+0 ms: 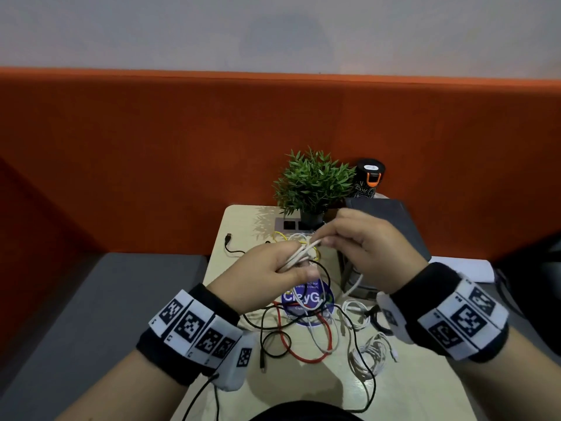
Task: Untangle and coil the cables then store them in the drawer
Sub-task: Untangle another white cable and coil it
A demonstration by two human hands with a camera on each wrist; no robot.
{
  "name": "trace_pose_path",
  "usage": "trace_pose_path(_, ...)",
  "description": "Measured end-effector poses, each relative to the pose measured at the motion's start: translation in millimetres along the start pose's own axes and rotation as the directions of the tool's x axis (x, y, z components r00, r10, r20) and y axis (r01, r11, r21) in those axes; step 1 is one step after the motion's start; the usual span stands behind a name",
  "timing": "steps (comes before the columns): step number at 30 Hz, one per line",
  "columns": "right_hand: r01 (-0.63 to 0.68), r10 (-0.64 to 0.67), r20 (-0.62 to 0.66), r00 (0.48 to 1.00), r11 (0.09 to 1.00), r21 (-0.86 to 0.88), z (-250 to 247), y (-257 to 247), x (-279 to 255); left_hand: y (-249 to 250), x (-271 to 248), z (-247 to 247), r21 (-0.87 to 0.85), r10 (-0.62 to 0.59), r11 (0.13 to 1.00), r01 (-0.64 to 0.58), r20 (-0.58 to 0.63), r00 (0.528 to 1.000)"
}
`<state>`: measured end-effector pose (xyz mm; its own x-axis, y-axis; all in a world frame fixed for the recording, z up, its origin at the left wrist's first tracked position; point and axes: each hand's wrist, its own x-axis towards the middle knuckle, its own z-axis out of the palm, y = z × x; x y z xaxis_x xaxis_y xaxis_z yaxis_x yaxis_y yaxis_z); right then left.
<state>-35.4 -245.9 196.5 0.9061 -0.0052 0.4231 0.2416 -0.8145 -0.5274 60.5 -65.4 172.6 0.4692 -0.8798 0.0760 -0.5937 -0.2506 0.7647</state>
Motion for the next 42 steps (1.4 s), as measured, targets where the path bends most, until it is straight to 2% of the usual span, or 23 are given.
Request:
trace_pose_path(2,0.013,-0.014,-0.051,0.999,1.000,-0.021,-5.4,6.3,0.5,-3.0,-0.1,-0.4,-0.088,-0.014,0.996,0.013,-0.007,1.000)
trace_pose_path(3,0.019,-0.022,-0.068,0.997,0.999,-0.048,-5.8,9.6,0.6,-3.2,-0.7,0.8,-0.227,-0.029,0.974,0.028,-0.003,1.000)
trace_pose_path(5,0.022,-0.037,-0.107,0.994,0.990,-0.138,-2.5,14.1,1.0,-1.6,-1.8,4.4,-0.500,-0.036,0.865,0.039,0.016,0.999)
trace_pose_path(6,0.021,-0.048,-0.133,0.990,0.980,-0.196,0.9,15.6,1.4,0.4,-1.9,5.7,-0.578,-0.033,0.815,0.038,0.019,0.999)
trace_pose_path(8,0.012,-0.067,-0.179,0.982,0.957,-0.288,9.8,13.9,1.9,4.7,-0.5,7.7,-0.666,-0.014,0.746,0.026,0.023,1.000)
trace_pose_path(10,-0.019,-0.048,-0.225,0.973,0.957,-0.290,21.1,8.2,1.4,8.3,0.9,8.8,-0.729,0.008,0.684,0.018,0.032,0.999)
trace_pose_path(12,-0.114,0.073,-0.235,0.969,0.979,-0.168,30.8,-1.6,1.9,10.7,1.5,10.1,-0.764,0.032,0.645,0.011,0.041,0.999)
trace_pose_path(14,-0.249,0.252,-0.130,0.959,0.968,0.041,37.0,-9.4,0.0,12.6,1.6,11.6,-0.779,0.044,0.628,-0.001,0.035,0.998)
trace_pose_path(17,-0.380,0.406,0.033,0.913,0.820,0.429,34.9,-17.5,-3.5,11.6,2.4,9.3,-0.784,0.011,0.621,-0.014,-0.009,1.000)
trace_pose_path(19,-0.396,0.395,0.138,0.908,0.708,0.584,32.4,-17.7,-5.7,8.5,2.9,5.6,-0.801,-0.014,0.598,-0.022,-0.038,0.999)
trace_pose_path(22,-0.394,0.292,0.266,0.919,0.637,0.662,29.4,-20.8,-7.2,4.9,3.1,2.6,-0.834,-0.017,0.552,-0.014,-0.028,0.999)
trace_pose_path(24,-0.388,0.299,0.251,0.921,0.632,0.672,30.7,-22.2,-7.6,3.8,2.9,3.7,-0.851,-0.010,0.525,0.008,0.004,1.000)
trace_pose_path(27,-0.392,0.342,0.203,0.917,0.694,0.604,34.1,-19.2,-9.0,1.5,3.2,5.6,-0.871,0.002,0.491,0.009,0.012,1.000)
trace_pose_path(30,-0.395,0.352,0.189,0.917,0.730,0.558,34.8,-17.7,-9.4,-0.9,3.1,5.9,-0.860,0.009,0.509,0.021,0.030,1.000)
trace_pose_path(33,-0.393,0.381,0.135,0.915,0.765,0.510,36.5,-16.5,-7.2,-1.1,4.3,7.4,-0.796,0.019,0.605,0.010,0.026,0.999)
trace_pose_path(36,-0.430,0.428,0.144,0.892,0.710,0.557,36.0,-14.2,-4.7,0.9,5.1,10.2,-0.679,0.011,0.734,-0.019,-0.016,1.000)
trace_pose_path(38,-0.431,0.445,0.117,0.888,0.717,0.549,34.8,-11.0,-3.9,0.2,4.9,10.8,-0.601,-0.014,0.799,-0.032,-0.071,0.997)
trace_pose_path(42,-0.434,0.481,0.117,0.869,0.627,0.647,34.0,-8.1,-4.6,-3.1,5.6,11.1,-0.530,-0.040,0.846,-0.050,-0.157,0.987)
